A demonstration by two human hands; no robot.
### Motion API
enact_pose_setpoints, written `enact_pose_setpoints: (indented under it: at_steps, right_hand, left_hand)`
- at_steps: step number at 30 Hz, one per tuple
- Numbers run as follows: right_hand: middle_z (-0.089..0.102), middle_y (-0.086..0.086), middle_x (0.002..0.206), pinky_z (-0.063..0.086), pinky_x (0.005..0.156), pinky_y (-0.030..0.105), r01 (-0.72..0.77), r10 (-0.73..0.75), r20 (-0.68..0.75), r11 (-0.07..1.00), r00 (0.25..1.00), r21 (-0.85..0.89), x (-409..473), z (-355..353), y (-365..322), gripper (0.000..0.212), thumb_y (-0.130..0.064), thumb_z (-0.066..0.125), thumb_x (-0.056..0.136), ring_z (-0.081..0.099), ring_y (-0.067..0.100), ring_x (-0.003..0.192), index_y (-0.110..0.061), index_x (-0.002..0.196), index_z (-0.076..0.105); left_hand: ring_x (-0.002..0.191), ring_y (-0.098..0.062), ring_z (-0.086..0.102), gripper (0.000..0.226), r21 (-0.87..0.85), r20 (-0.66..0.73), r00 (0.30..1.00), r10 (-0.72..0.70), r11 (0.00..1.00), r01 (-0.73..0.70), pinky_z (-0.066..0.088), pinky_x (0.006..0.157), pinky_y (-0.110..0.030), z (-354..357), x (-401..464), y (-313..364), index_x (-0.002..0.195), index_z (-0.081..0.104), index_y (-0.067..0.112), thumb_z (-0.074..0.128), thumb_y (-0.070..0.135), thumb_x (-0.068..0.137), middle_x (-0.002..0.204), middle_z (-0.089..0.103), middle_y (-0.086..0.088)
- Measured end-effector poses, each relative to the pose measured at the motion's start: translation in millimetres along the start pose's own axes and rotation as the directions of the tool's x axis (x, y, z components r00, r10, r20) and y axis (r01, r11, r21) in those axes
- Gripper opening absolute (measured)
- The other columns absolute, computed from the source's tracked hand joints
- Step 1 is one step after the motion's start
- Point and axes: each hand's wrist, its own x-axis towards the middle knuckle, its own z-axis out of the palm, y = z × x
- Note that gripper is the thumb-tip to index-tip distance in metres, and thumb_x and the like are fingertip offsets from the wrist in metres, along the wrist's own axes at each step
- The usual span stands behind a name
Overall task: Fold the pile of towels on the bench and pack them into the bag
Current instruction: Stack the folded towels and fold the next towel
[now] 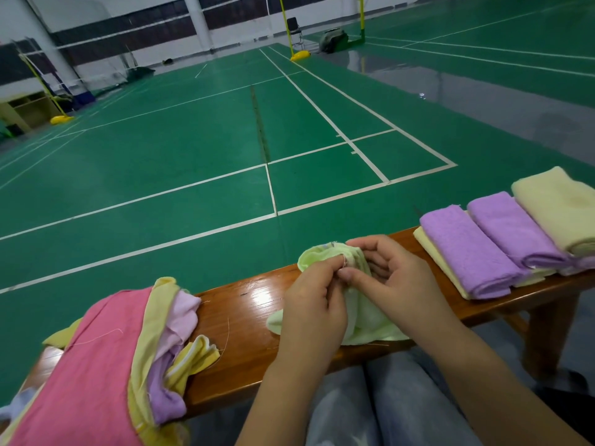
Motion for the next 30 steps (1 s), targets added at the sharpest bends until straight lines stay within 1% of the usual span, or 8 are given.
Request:
enact_pose_setpoints:
  at_steps: [5, 9, 11, 13, 15, 20, 26, 30]
  right_hand:
    - [0.071, -0.010, 0.095, 0.052, 0.081, 0.017, 0.003, -0.003, 0.006, 0.996, 1.000, 0.091, 7.0, -6.9, -1.2, 0.027, -0.002, 0.062, 0.088, 0.066, 0.001, 0.094, -0.027, 0.099, 0.062]
    - [0.071, -0.011, 0.090, 0.050, 0.073, 0.014, -0.026, 0.024, 0.013, 0.976, 1.000, 0.217, 11.7, -7.9, -8.6, 0.027, 0.001, 0.054, 0.092, 0.066, 0.001, 0.088, -0.024, 0.098, 0.062]
    - [0.071, -0.011, 0.086, 0.049, 0.069, 0.014, -0.039, 0.032, 0.029, 0.957, 0.999, 0.288, 15.1, -11.3, -16.4, 0.026, 0.001, 0.051, 0.093, 0.065, 0.001, 0.082, -0.022, 0.097, 0.062]
    - [0.070, -0.008, 0.082, 0.050, 0.067, 0.017, -0.047, 0.027, 0.061, 0.930, 0.998, 0.364, 20.2, -16.2, -26.8, 0.026, 0.002, 0.049, 0.093, 0.064, 0.004, 0.077, -0.019, 0.097, 0.063]
    - [0.069, -0.006, 0.078, 0.050, 0.064, 0.019, -0.051, 0.011, 0.096, 0.901, 0.995, 0.430, 26.4, -20.5, -35.9, 0.026, 0.004, 0.047, 0.093, 0.062, 0.005, 0.072, -0.016, 0.097, 0.063]
    - [0.068, -0.008, 0.071, 0.049, 0.060, 0.015, -0.028, -0.010, 0.088, 0.905, 0.996, 0.424, 44.3, -30.7, -47.7, 0.026, 0.006, 0.044, 0.094, 0.059, 0.002, 0.064, -0.013, 0.097, 0.061]
    - [0.068, -0.008, 0.092, 0.051, 0.077, 0.027, 0.143, -0.144, 0.000, 0.985, 0.990, -0.098, 60.9, -52.4, -57.2, 0.024, -0.006, 0.048, 0.095, 0.062, 0.007, 0.084, -0.026, 0.102, 0.058]
    - [0.067, -0.007, 0.094, 0.052, 0.081, 0.034, 0.216, -0.221, -0.016, 0.965, 0.975, -0.152, 61.5, -57.9, -68.0, 0.023, -0.008, 0.048, 0.096, 0.062, 0.014, 0.088, -0.026, 0.107, 0.058]
  left_hand:
    - [0.102, 0.002, 0.063, 0.035, -0.252, 0.150, 0.987, -0.065, 0.962, 0.102, 0.050, 0.089, -0.016, -8.1, 0.9, -0.9, 0.113, 0.062, 0.032, 0.053, 0.009, 0.088, 0.106, 0.067, 0.020]
    - [0.089, 0.001, 0.060, 0.035, -0.210, -0.037, 0.987, -0.154, 0.967, 0.143, 0.049, 0.076, -0.013, -17.2, 1.0, -11.4, 0.098, 0.059, 0.039, 0.074, 0.013, 0.082, 0.095, 0.065, 0.012]
    - [0.098, 0.001, 0.053, 0.051, -0.113, -0.116, 0.944, -0.308, 0.949, 0.296, 0.047, 0.083, -0.016, -19.5, 1.5, -29.6, 0.103, 0.049, 0.043, 0.082, 0.020, 0.073, 0.109, 0.054, 0.012]
    - [0.116, -0.006, 0.051, 0.079, -0.242, 0.048, 0.844, -0.533, 0.814, 0.528, 0.047, 0.098, -0.031, -26.9, 5.9, -40.7, 0.122, 0.040, 0.047, 0.089, 0.036, 0.061, 0.133, 0.047, 0.009]
    - [0.123, -0.018, 0.054, 0.096, -0.455, 0.267, 0.801, -0.536, 0.662, 0.595, 0.049, 0.099, -0.040, -30.7, 8.7, -50.1, 0.134, 0.039, 0.044, 0.091, 0.038, 0.054, 0.141, 0.049, 0.004]
    - [0.091, -0.008, 0.069, 0.028, -0.639, 0.247, 0.871, -0.425, 0.604, 0.476, 0.054, 0.074, -0.022, -46.5, 30.0, -28.5, 0.084, 0.079, 0.029, 0.070, 0.010, 0.066, 0.096, 0.075, 0.008]
    - [0.074, -0.009, 0.064, 0.011, -0.621, 0.118, 0.906, -0.405, 0.683, 0.386, 0.053, 0.071, -0.031, -68.5, 63.4, -0.3, 0.086, 0.072, 0.021, 0.068, 0.025, 0.076, 0.079, 0.072, 0.007]
    - [0.073, -0.010, 0.060, 0.007, -0.652, -0.005, 0.921, -0.390, 0.699, 0.293, 0.049, 0.066, -0.029, -74.0, 72.4, 13.3, 0.076, 0.075, 0.026, 0.069, 0.030, 0.075, 0.076, 0.069, 0.007]
